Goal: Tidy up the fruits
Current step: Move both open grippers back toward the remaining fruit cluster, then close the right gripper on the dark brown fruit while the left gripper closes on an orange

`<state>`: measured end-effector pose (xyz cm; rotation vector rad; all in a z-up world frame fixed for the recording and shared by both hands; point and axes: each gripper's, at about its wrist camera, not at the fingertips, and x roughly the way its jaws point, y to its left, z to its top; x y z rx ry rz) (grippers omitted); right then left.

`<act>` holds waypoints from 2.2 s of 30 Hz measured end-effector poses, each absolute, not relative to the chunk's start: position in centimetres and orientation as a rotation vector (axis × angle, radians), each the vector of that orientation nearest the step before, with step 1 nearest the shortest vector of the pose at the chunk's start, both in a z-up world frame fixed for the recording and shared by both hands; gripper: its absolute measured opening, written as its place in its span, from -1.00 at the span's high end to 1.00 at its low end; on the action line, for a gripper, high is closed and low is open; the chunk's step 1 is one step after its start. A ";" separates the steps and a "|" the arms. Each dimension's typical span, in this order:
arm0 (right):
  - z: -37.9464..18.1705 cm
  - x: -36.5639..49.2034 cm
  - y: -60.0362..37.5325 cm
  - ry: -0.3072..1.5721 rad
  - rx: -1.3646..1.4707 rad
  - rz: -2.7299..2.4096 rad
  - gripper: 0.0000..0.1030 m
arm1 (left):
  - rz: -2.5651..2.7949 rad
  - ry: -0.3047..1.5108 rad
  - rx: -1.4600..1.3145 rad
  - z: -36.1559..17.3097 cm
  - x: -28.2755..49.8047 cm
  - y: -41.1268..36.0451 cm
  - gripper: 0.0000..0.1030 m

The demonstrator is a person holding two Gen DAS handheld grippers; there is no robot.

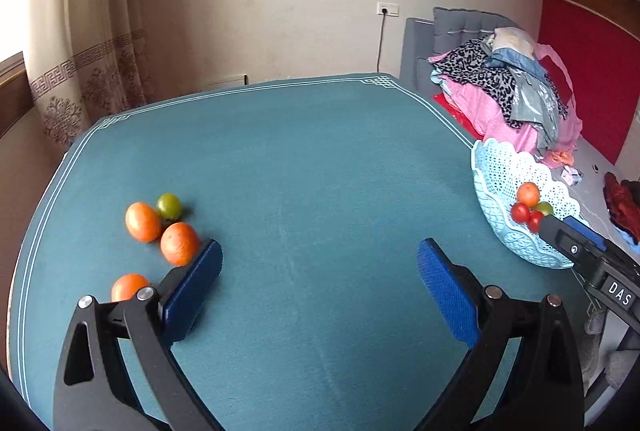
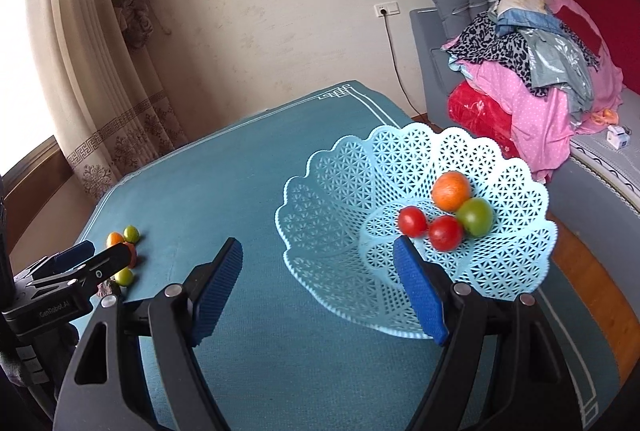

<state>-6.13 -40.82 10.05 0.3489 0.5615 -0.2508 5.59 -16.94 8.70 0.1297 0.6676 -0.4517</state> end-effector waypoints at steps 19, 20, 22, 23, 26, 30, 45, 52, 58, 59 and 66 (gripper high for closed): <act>10.0 -4.4 -34.5 0.558 0.179 -0.173 -0.67 | -0.184 0.673 0.081 7.3 6.1 -6.2 -0.93; 10.1 -4.4 -34.2 0.549 0.158 -0.176 -0.67 | -0.173 0.674 0.077 7.3 6.2 -5.6 -0.93; 10.5 -4.5 -33.5 0.534 0.125 -0.170 -0.67 | -0.149 0.677 0.071 7.2 6.5 -4.6 -0.93; 10.6 -4.3 -33.3 0.535 0.126 -0.158 -0.67 | -0.139 0.679 0.069 7.2 6.6 -4.2 -0.93; 10.5 -3.7 -32.5 0.555 0.145 -0.108 -0.67 | -0.111 0.692 0.066 6.7 6.9 -3.0 -0.93; 10.0 -2.7 -30.3 0.594 0.145 -0.016 -0.67 | -0.082 0.709 0.063 6.1 7.1 -1.8 -0.93; 5.5 3.3 -20.7 0.850 0.129 0.316 -0.67 | -0.013 0.727 0.029 5.3 7.6 1.8 -0.93; 4.9 5.7 -17.1 0.874 0.084 0.342 -0.51 | 0.017 0.733 0.012 5.2 8.0 3.4 -0.93; 4.9 7.0 -15.6 0.873 0.088 0.353 -0.36 | 0.033 0.743 0.012 4.8 8.2 4.4 -0.93; 4.8 7.2 -15.4 0.876 0.085 0.356 -0.34 | 0.036 0.744 0.009 4.8 8.3 4.5 -0.93; 4.5 7.9 -14.2 0.886 0.051 0.376 0.00 | 0.039 0.753 0.001 4.5 8.6 4.9 -0.93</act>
